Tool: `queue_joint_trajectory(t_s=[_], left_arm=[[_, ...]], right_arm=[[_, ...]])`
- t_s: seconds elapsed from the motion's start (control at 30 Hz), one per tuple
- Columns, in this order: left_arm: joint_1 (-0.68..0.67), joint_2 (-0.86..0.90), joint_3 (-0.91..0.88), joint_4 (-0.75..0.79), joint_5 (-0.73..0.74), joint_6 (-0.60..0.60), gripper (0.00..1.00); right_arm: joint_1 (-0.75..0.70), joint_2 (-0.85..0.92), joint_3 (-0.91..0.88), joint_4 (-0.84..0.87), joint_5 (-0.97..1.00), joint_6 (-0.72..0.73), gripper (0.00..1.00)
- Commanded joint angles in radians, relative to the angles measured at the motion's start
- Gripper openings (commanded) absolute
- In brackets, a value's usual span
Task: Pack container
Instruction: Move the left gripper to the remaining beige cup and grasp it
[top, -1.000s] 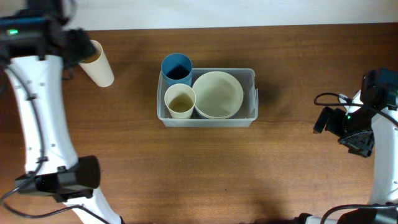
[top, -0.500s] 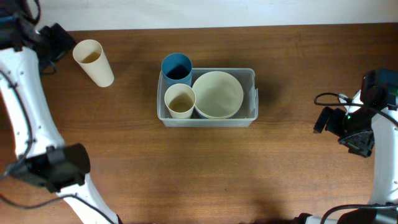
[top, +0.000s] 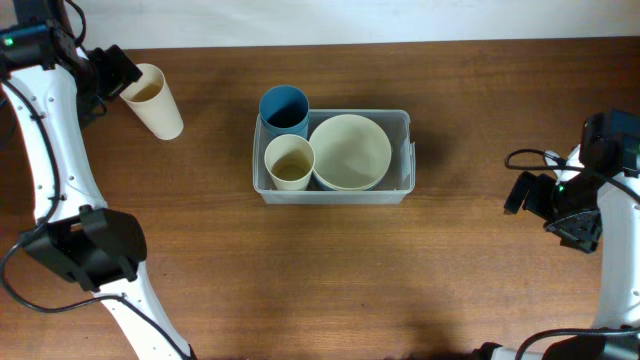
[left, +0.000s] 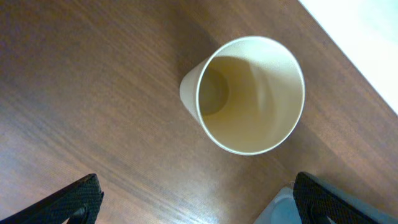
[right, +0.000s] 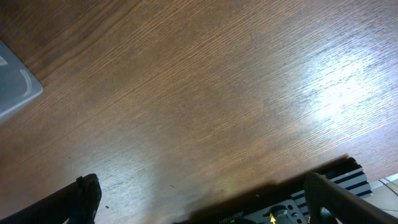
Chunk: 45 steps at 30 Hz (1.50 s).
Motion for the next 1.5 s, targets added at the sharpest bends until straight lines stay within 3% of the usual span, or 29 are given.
queue_joint_trajectory(t_s=[0.0,1.37,1.43,1.47], left_arm=[[0.002,0.034,0.007,0.031,0.015,0.017,1.00],[0.002,0.201,0.008,0.046,0.014,-0.014,1.00],[0.002,0.201,0.008,0.044,0.014,-0.014,0.93],[0.002,0.201,0.008,0.042,0.015,-0.014,0.73]], right_arm=[[0.003,-0.010,-0.003,0.002,0.008,-0.006,0.99],[0.003,-0.010,-0.003,0.002,0.008,-0.006,0.99],[0.003,-0.010,-0.003,0.002,0.008,-0.006,0.99],[0.003,-0.010,-0.003,0.002,0.008,-0.006,0.99]])
